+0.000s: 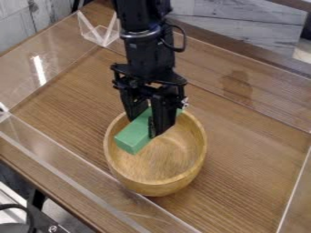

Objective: Put the green block in the brown bowl

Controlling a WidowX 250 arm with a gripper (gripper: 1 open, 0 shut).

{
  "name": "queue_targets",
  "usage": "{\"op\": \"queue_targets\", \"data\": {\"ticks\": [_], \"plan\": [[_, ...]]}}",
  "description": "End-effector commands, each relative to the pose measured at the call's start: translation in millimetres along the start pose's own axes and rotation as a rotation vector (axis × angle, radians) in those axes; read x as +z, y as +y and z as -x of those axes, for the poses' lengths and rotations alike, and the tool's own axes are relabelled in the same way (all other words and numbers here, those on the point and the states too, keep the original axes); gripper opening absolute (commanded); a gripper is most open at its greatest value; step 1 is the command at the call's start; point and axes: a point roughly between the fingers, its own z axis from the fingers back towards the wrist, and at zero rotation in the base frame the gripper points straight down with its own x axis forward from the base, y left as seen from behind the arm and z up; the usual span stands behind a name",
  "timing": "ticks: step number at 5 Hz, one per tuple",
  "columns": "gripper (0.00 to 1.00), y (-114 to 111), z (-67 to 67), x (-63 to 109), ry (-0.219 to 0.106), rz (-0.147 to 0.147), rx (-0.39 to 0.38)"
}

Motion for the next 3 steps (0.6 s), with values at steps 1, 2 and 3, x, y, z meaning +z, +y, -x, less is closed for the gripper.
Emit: {"op": "queue_targets", "data": {"ticks": [1, 2, 3], "plan": [[0.0, -4.1, -4.6, 9.8, -0.055, -0.008, -0.032], [0.0, -4.2, -5.6, 8.5, -0.058, -0.006, -0.036], [0.0, -4.2, -6.6, 7.0, -0.062, -0.005, -0.038]]}}
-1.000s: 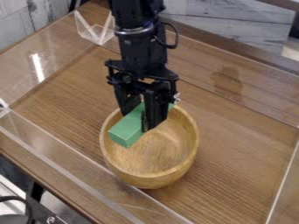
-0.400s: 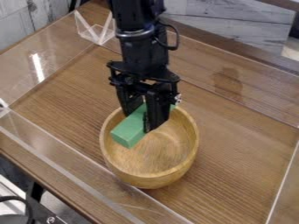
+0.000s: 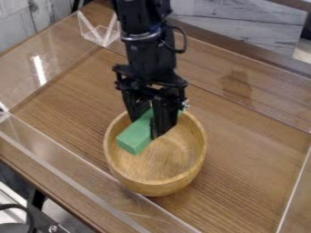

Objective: Put the green block in the brown bowl

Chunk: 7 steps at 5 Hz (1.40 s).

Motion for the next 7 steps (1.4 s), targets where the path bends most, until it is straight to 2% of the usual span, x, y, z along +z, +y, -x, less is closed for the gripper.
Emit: {"op": "queue_targets", "data": {"ticks": [1, 7], "plan": [[0.0, -3.7, -5.3, 8.5, -0.047, -0.008, -0.02], [0.0, -3.2, -8.8, 1.7, -0.06, 0.004, -0.033]]}}
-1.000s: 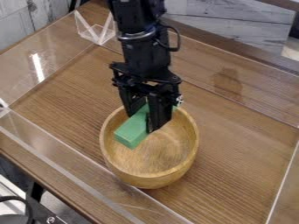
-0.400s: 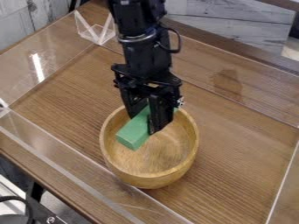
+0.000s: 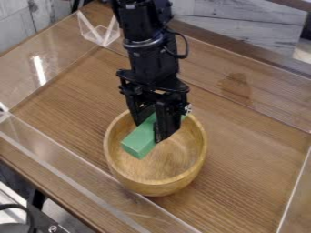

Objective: Put the green block in the brown bowl

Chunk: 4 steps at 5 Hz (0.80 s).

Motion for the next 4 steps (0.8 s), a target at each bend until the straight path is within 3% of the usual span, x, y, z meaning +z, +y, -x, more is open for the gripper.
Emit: {"op": "queue_targets", "data": {"ticks": [1, 4], "plan": [[0.0, -1.8, -6.5, 5.4, -0.036, -0.007, -0.013], [0.0, -0.5, -9.7, -0.5, -0.044, -0.008, -0.013]]}}
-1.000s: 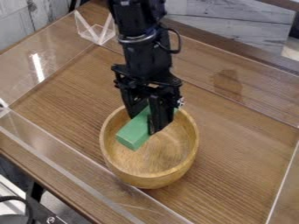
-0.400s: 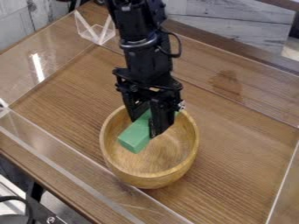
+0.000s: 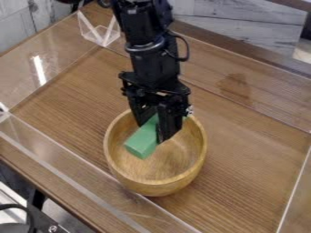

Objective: Put the green block in the brown bowl

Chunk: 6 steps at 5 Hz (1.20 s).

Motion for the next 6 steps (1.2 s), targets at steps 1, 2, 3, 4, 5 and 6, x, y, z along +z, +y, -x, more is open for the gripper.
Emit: {"op": "queue_targets", "data": {"ticks": [1, 2, 3, 4, 5, 6], "plan": [[0.0, -2.5, -6.6, 4.8, -0.033, -0.005, -0.017], [0.0, -2.0, -7.4, 3.4, -0.035, -0.005, -0.015], [0.0, -1.6, -8.1, 2.3, -0.037, -0.005, -0.014], [0.0, -1.1, -8.9, 1.5, -0.039, -0.004, -0.012], [0.0, -0.5, -9.6, 1.0, -0.04, -0.002, -0.01], [0.0, -0.1, -10.1, 0.7, -0.041, -0.001, -0.008]]}}
